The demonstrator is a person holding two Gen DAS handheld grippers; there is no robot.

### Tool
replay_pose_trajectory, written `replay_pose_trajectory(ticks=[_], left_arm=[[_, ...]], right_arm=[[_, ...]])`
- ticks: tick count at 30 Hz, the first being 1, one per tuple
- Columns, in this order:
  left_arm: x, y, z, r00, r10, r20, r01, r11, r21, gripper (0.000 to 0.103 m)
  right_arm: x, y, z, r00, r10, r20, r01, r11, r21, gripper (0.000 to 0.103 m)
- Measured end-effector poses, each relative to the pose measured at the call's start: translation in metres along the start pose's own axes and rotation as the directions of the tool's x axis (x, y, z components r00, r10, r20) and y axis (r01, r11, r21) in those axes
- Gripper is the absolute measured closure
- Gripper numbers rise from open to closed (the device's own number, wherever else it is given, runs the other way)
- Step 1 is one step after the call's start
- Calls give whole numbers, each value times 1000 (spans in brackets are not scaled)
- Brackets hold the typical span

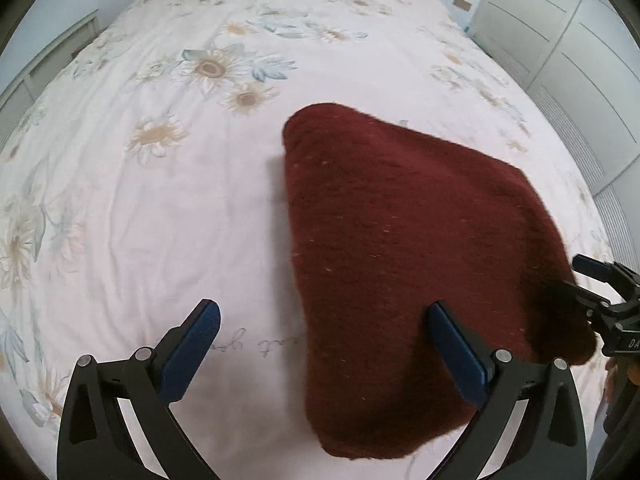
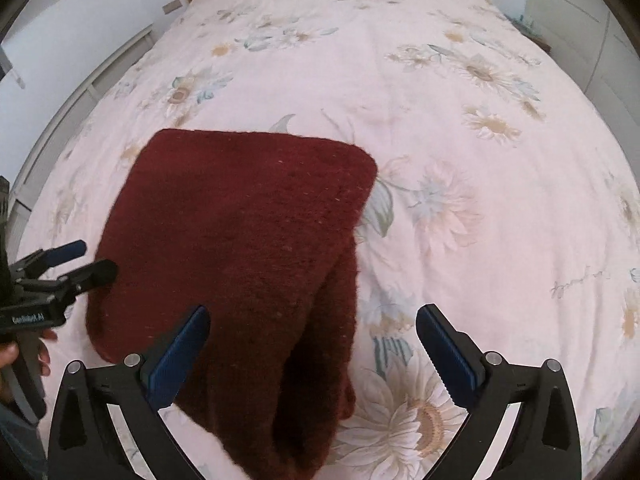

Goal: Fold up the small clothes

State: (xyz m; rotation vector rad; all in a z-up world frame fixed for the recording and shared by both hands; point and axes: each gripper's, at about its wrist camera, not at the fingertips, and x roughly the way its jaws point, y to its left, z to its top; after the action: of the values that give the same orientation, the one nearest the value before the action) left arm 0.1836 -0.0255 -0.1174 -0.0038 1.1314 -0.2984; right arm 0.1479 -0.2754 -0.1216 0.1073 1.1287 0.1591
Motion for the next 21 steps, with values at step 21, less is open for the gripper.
replay_pose_trajectory(ticks=[21], left_arm=[[-18, 6, -9, 990, 115, 79, -119, 992, 52, 1]], right_arm=[[-13, -14, -16, 996, -58, 74, 53, 997, 64, 0]])
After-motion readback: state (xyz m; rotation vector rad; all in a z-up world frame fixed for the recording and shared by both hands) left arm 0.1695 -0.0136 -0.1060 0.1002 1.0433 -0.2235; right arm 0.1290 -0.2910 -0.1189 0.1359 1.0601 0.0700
